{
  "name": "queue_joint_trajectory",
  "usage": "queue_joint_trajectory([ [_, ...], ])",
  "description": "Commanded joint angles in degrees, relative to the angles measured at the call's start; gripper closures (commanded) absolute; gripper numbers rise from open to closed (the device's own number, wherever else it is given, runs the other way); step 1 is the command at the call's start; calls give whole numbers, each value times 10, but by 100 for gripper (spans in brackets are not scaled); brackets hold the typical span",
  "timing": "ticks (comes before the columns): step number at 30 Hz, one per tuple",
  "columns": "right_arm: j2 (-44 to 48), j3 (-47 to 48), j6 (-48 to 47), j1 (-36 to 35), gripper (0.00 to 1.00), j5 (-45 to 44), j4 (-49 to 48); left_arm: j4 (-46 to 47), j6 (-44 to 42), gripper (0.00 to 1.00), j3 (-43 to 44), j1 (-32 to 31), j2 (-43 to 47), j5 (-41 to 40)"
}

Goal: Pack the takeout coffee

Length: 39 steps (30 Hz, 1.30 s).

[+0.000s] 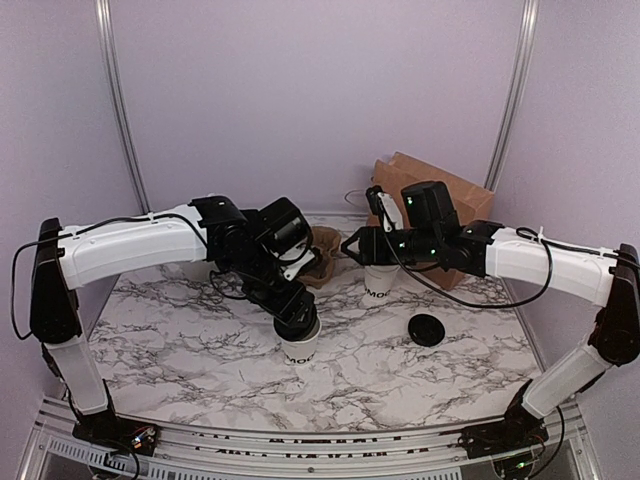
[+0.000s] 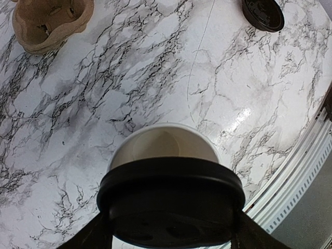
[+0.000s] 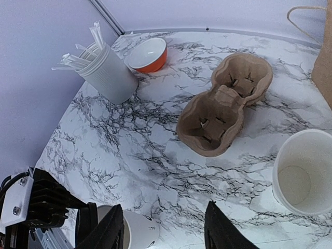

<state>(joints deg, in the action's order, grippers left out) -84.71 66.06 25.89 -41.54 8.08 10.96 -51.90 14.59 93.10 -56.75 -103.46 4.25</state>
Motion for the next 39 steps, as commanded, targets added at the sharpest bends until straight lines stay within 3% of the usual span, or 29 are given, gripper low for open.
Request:
queue_joint_trajectory([
  [1, 18, 1, 3, 4, 50, -2, -7, -15, -7, 23, 20, -4, -11, -2],
  [32, 13, 2, -2, 3, 49, 0, 1, -9, -9, 18, 56, -3, -16, -41],
  [39, -13, 19, -21, -23, 49, 7, 28, 78, 29, 16, -28, 32, 62, -34],
])
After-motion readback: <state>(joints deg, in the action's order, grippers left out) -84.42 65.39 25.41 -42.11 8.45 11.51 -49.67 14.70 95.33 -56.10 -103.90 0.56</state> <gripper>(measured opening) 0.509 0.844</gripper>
